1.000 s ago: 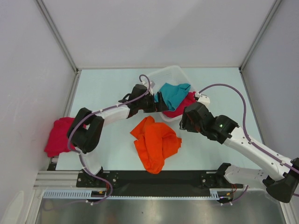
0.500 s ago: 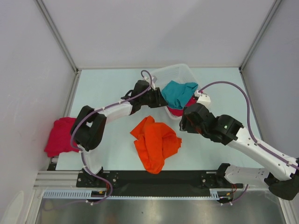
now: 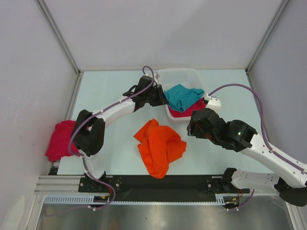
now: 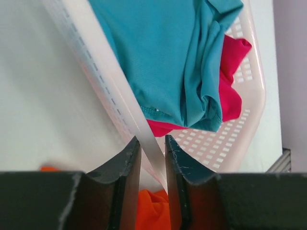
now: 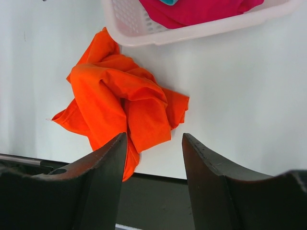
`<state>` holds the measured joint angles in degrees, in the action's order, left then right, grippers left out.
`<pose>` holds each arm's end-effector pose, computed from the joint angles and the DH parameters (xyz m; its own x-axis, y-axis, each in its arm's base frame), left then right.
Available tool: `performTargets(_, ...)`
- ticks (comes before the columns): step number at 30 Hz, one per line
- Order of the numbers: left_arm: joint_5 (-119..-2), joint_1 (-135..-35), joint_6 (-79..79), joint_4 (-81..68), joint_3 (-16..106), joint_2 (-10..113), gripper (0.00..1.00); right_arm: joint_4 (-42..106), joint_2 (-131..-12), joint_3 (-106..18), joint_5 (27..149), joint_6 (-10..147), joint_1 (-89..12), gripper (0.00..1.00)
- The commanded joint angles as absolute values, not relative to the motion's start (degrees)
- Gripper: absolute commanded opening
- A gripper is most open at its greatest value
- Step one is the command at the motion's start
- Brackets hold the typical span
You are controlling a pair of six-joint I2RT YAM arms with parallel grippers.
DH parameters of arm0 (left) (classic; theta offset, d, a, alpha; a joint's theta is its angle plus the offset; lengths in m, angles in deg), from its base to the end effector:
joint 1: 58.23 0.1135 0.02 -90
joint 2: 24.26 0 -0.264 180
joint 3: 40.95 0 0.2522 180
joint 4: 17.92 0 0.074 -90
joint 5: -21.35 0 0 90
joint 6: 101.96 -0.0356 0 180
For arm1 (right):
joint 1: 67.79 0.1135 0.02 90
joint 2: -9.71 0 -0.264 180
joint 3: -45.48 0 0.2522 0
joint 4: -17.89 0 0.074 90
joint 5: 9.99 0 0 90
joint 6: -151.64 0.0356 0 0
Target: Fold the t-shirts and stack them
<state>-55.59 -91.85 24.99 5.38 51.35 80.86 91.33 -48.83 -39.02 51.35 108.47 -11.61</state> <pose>0.3474 -0.2407 0.2483 -0.8079 -0.1660 -0.5655 0.2574 0.7637 -0.5920 0.1144 0.1401 0.3715 -0.6808 0.1337 -0.7202 -0.0761 0.9650 0.2511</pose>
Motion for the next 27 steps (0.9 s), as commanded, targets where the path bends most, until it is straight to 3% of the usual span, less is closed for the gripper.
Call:
performTargets(1, -63.1, -92.1, 22.5, 11.3, 56.0, 75.8, 0.0, 92.0, -48.2, -41.2, 48.9, 109.9, -10.7, 0.55)
performTargets(27, -80.0, -72.3, 34.1, 24.3, 37.2, 47.0, 0.0, 88.5, -53.9, -41.1, 50.0, 104.8, -9.2, 0.55)
